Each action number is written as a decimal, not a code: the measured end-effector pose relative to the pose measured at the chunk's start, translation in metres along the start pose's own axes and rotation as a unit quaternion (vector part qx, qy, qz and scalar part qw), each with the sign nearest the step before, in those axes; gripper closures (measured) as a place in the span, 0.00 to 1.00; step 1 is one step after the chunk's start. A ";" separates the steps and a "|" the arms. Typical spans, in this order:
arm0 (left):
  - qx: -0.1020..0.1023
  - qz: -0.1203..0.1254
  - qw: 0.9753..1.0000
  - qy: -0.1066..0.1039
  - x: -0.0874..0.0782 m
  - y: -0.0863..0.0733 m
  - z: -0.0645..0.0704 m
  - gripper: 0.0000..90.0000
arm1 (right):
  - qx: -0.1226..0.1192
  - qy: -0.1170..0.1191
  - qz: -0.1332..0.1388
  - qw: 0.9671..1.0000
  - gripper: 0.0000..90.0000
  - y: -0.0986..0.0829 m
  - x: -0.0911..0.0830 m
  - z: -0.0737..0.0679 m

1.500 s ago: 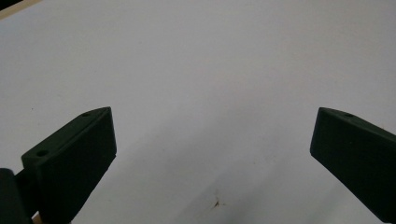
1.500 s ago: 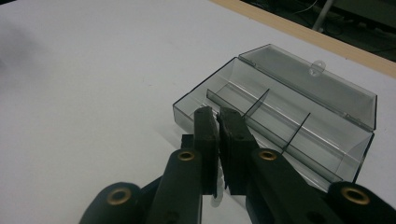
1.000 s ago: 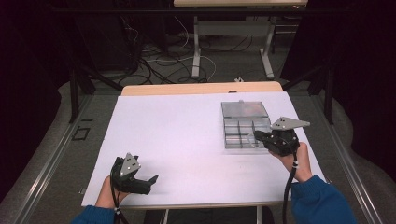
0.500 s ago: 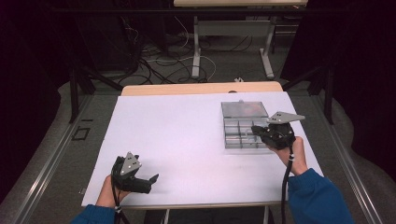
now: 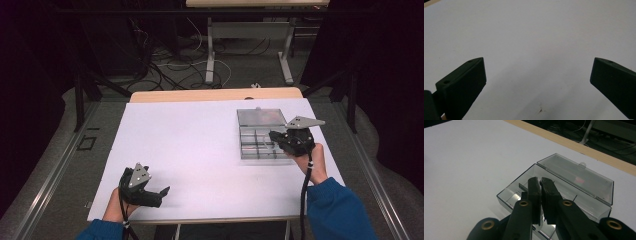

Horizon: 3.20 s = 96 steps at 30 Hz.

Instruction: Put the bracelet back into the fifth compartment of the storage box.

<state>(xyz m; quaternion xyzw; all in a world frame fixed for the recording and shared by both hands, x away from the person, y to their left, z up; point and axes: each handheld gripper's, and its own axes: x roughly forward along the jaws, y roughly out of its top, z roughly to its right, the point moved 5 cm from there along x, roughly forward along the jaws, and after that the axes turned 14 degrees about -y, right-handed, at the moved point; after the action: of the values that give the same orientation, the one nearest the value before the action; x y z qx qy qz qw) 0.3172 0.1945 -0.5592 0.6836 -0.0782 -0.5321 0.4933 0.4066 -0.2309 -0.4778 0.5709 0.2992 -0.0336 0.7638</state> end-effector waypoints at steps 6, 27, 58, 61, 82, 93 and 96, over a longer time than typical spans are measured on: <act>0.003 -0.001 1.000 0.002 0.001 0.000 0.000 0.00 | 0.000 -0.006 0.004 1.000 0.96 0.001 0.000 0.002; 0.000 0.002 1.000 0.005 0.001 0.000 0.000 0.00 | 0.007 -0.006 -0.008 1.000 0.96 -0.004 0.014 0.006; 0.004 -0.007 1.000 0.001 0.001 -0.001 0.000 0.00 | -0.006 -0.004 -0.058 0.998 0.96 -0.023 0.044 0.001; 0.004 -0.002 1.000 0.001 0.001 -0.001 0.001 0.00 | -0.006 -0.003 -0.065 0.998 0.96 -0.025 0.047 0.000; 0.006 -0.003 1.000 -0.002 0.002 -0.001 0.000 0.00 | 0.002 -0.027 -0.099 0.995 0.95 -0.041 0.062 0.005; 0.005 -0.006 1.000 -0.005 0.003 -0.001 -0.001 0.00 | 0.002 -0.036 -0.114 0.993 0.95 -0.049 0.070 0.008; 0.004 -0.006 1.000 -0.004 0.003 -0.001 -0.001 0.00 | -0.003 -0.033 -0.118 0.992 0.95 -0.051 0.071 0.008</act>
<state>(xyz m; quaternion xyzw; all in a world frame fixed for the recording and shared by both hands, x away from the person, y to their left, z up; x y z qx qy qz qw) 0.3186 0.1936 -0.5622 0.6838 -0.0784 -0.5379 0.4867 0.4484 -0.2346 -0.5549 0.5281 0.3392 -0.1416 0.7655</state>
